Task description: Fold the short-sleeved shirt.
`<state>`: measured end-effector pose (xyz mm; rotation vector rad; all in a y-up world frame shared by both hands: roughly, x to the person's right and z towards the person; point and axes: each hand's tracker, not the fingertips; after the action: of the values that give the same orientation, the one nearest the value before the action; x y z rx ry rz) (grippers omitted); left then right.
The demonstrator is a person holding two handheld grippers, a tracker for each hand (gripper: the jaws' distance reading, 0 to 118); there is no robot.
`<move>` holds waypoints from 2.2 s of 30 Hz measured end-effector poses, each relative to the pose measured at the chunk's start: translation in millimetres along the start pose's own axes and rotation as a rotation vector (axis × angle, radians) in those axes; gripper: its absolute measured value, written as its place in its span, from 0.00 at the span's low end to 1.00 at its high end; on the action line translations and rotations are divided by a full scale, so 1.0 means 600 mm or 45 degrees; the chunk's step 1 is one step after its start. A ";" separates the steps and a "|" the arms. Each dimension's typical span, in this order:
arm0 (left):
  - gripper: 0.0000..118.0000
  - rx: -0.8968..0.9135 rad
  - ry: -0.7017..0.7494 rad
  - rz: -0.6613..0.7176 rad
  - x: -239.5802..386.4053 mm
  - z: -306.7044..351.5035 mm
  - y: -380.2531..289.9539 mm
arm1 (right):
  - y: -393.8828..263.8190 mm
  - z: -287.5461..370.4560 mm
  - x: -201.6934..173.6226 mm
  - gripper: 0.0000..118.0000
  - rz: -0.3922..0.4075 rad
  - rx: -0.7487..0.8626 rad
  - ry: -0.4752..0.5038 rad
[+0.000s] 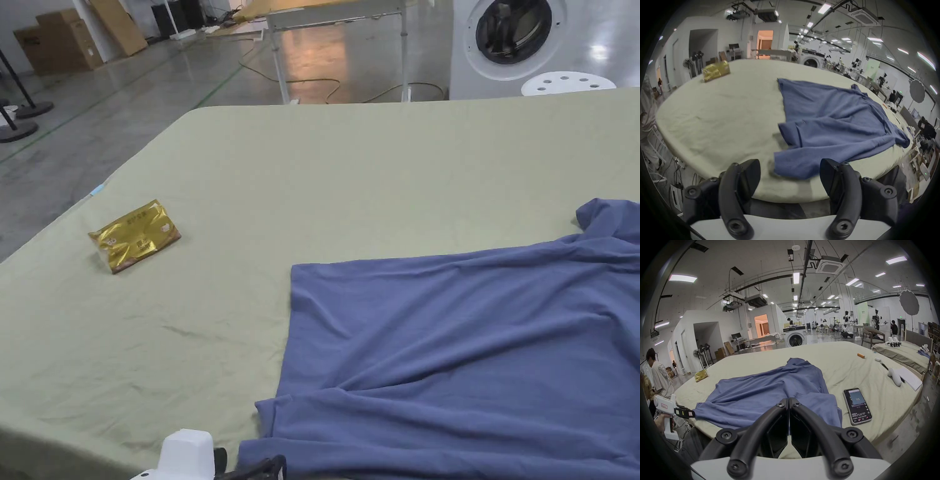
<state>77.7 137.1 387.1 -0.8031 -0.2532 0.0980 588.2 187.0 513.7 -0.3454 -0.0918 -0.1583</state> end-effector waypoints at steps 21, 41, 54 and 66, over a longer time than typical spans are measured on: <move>0.06 -0.058 0.097 -0.093 0.064 -0.031 0.005 | -0.115 -0.103 0.135 0.46 -0.038 -0.390 -0.253; 0.02 0.210 -0.131 0.170 0.006 -0.017 0.255 | 0.150 -0.282 0.087 0.07 0.056 -0.101 -0.066; 0.68 0.050 0.077 0.102 -0.013 -0.230 0.315 | 0.123 -0.505 0.107 0.63 0.004 -0.468 -0.106; 0.62 0.804 0.073 -0.105 0.100 0.126 0.161 | 0.129 -0.197 0.061 0.57 -0.034 0.098 0.065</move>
<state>116.8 268.0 378.9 -0.1669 -0.1844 0.0707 644.6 213.3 381.9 -0.2631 -0.0520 -0.1894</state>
